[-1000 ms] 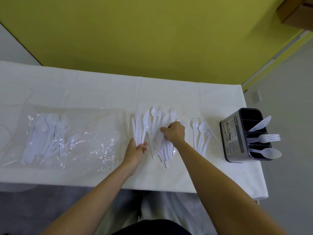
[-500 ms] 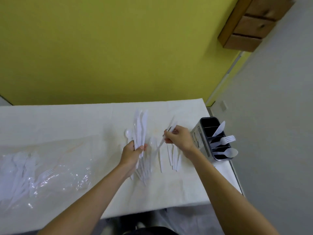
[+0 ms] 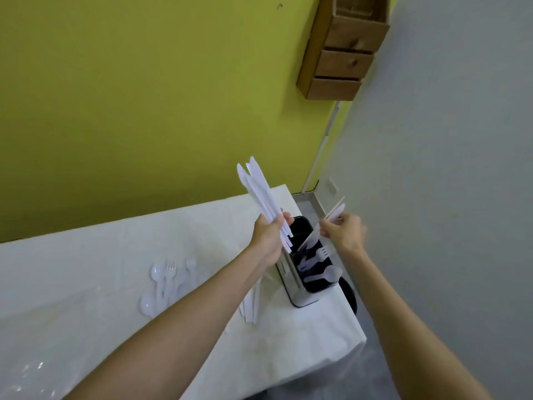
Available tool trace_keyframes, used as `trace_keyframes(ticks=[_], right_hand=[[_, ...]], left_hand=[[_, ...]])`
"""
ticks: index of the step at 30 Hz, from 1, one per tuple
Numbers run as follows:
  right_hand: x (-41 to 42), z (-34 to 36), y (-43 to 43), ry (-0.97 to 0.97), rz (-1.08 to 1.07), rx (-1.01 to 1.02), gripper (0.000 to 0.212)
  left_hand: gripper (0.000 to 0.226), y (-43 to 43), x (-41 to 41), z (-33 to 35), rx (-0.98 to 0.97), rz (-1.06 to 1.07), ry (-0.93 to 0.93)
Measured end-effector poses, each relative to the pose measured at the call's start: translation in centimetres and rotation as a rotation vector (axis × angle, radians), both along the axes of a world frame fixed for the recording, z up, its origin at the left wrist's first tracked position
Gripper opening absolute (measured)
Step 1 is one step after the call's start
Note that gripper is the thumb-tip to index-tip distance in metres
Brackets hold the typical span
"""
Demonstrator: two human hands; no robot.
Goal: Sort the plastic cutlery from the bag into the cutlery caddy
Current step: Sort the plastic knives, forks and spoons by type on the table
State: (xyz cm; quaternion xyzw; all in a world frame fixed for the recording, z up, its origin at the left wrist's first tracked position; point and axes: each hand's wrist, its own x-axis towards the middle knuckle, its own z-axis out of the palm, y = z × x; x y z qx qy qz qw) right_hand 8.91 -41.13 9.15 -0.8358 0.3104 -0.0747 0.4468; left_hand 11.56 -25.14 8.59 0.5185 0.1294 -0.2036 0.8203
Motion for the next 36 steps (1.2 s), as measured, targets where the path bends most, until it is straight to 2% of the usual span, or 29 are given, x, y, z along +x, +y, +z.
trace_keyframes(ticks=[3,9,14,18,21,23,26,29,36], right_hand=[[-0.3,-0.4,0.1,-0.009,0.145,-0.144,0.016],[-0.1,-1.4,-0.6,-0.048,0.252,-0.209,0.030],[-0.1,-1.7,-1.2,-0.052,0.277,-0.197,0.021],[-0.2,-1.5,-1.1,-0.075,0.283,-0.173,0.018],[-0.2,-1.4,-1.0,-0.081,0.295,-0.184,0.019],[-0.3,-1.5,-0.9,-0.083,0.304,-0.194,0.018],[-0.5,-1.7,-0.8,-0.062,0.331,-0.191,0.015],[-0.7,-2.0,-0.7,-0.049,0.351,-0.163,0.016],[-1.0,-1.9,-0.3,-0.034,0.360,-0.049,0.035]], left_hand=[[0.015,-2.8,0.6,-0.8,0.104,0.023,-0.035],[0.017,-4.6,-0.1,-3.2,0.343,-0.043,-0.253],[0.018,-3.9,-0.7,-5.1,0.620,-0.186,-0.399],[0.015,-3.7,-1.4,-5.0,0.749,-0.159,-0.474],[0.018,-3.4,-2.0,-5.4,0.951,-0.169,-0.481],[0.020,-3.2,-2.2,-6.0,1.064,-0.186,-0.569],[0.028,-2.8,-2.1,-6.5,1.107,-0.185,-0.589],[0.026,-2.4,-2.0,-6.9,1.083,-0.210,-0.602],[0.017,-2.1,-2.0,-6.8,0.982,-0.209,-0.601]])
